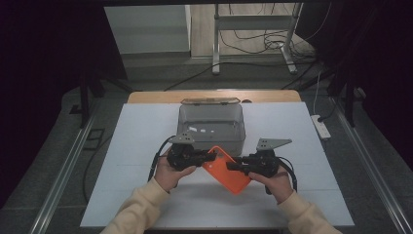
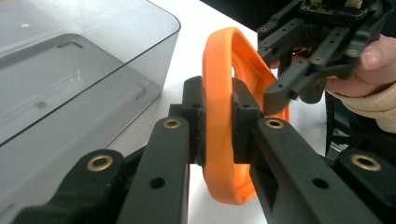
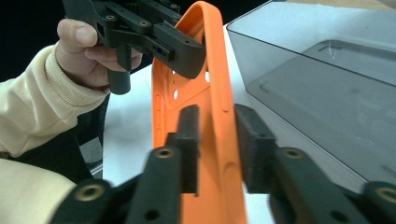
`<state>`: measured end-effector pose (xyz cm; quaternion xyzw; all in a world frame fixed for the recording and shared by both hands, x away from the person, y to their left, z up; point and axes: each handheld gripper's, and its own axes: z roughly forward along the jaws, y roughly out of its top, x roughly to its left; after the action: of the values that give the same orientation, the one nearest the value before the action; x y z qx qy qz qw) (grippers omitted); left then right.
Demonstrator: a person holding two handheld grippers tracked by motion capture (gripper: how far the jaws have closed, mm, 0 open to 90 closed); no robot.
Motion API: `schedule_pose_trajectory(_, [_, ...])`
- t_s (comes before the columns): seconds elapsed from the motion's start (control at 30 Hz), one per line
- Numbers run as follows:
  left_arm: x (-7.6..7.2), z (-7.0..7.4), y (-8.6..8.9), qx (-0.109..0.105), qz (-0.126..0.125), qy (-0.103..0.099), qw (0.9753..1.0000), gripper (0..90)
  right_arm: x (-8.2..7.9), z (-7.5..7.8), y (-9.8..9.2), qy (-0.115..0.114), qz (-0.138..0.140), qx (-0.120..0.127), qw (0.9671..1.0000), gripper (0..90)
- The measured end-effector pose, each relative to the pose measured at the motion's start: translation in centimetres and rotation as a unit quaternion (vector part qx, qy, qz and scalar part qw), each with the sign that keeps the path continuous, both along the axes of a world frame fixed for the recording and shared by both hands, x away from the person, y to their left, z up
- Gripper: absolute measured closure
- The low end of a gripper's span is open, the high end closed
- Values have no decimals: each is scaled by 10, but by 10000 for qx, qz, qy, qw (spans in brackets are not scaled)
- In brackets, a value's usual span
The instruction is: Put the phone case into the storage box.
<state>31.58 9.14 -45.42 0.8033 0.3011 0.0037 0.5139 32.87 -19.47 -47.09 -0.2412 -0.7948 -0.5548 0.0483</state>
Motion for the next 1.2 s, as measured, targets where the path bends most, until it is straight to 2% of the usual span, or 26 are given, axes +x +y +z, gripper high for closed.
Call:
schedule_pose_trajectory(0.07, [0, 0, 0, -4, -7, 1, 10000, 805, 0, 0, -1, 100, 26, 47, 9999, 760])
schedule_pose_trajectory(0.33, [2, -2, 2, -16, -85, 42, 10000, 797, 0, 2, -2, 128, 64, 66, 9999, 790])
schedule_pose_trajectory(0.6, [4, -6, 4, -56, -101, 98, 9999, 739, -3, 4, 0, -40, 29, -59, 10000, 795])
schedule_pose_trajectory(0.67, [4, -6, 4, -58, -42, 7, 10000, 617, -5, 6, 1, -160, -3, -123, 9998, 796])
schedule_pose_trajectory(0.77, [3, -5, 5, -101, -6, 1, 9999, 488, -6, 8, 1, -210, -18, -148, 9997, 796])
schedule_pose_trajectory(0.87, [2, -4, 5, -28, 157, -8, 9999, 361, -7, 9, 2, -276, -56, -203, 9994, 796])
schedule_pose_trajectory(1.03, [-1, -6, 9, 54, 261, -47, 9996, 278, -8, 10, 1, -325, -126, -249, 9991, 796])
schedule_pose_trajectory(1.2, [-9, -9, 18, 252, 485, -197, 9983, 222, -9, 11, 0, -324, -156, -269, 9990, 796])
